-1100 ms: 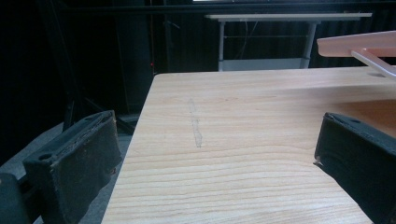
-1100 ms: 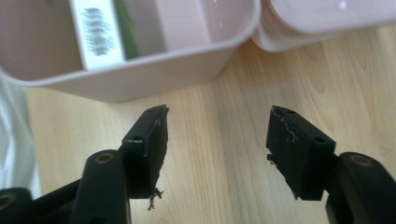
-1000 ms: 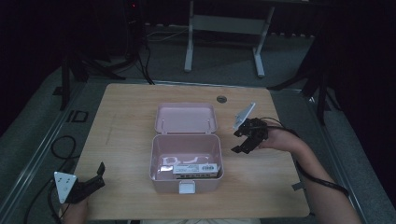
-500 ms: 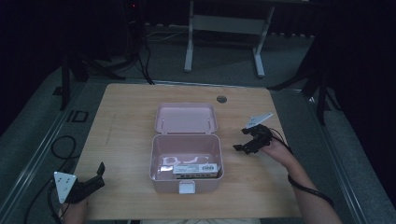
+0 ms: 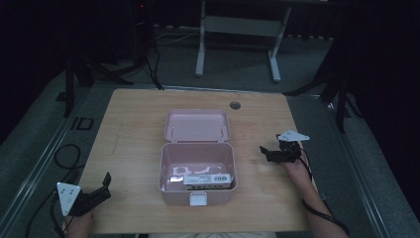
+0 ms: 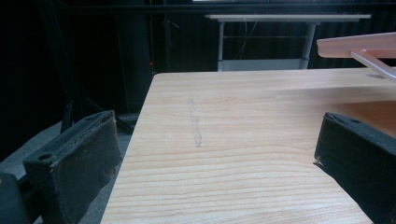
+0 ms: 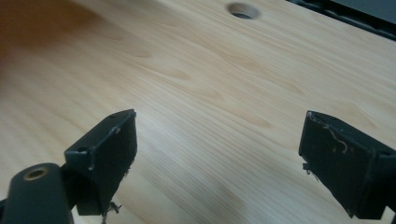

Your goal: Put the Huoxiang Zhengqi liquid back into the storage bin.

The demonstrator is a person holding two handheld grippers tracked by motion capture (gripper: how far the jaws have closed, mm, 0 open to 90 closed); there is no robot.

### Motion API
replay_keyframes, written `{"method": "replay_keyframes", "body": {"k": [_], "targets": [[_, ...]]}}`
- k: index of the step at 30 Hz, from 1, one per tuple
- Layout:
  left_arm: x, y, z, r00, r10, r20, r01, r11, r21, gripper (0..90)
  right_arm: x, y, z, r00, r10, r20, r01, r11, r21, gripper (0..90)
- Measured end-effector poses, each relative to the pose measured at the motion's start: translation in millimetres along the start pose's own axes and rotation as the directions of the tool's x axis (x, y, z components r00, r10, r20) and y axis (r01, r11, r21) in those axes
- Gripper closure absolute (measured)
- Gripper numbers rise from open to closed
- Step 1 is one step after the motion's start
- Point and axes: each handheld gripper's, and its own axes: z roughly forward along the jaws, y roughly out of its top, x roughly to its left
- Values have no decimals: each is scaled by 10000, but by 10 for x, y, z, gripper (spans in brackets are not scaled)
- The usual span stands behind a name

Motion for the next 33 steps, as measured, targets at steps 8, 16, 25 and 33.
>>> {"method": "replay_keyframes", "body": {"k": [8,16,25,33], "targets": [[-1,0,0,10000,3,-12,-3,10000,-5,2,-118,-163,-83,9904,1049,899,-1016,9940,-405,112],[-2,-1,-1,10000,12,-14,-12,10000,-19,2,-243,-271,-227,9671,2318,1051,-2207,9694,-1074,127],[-2,-2,-2,10000,16,-15,-16,10000,-35,2,-388,-425,-332,9280,3491,1298,-3287,9316,-1555,128],[-5,-3,-5,10000,50,-7,-50,10000,-61,2,-522,-522,-415,8921,4195,1678,-3967,9050,-1536,128]]}}
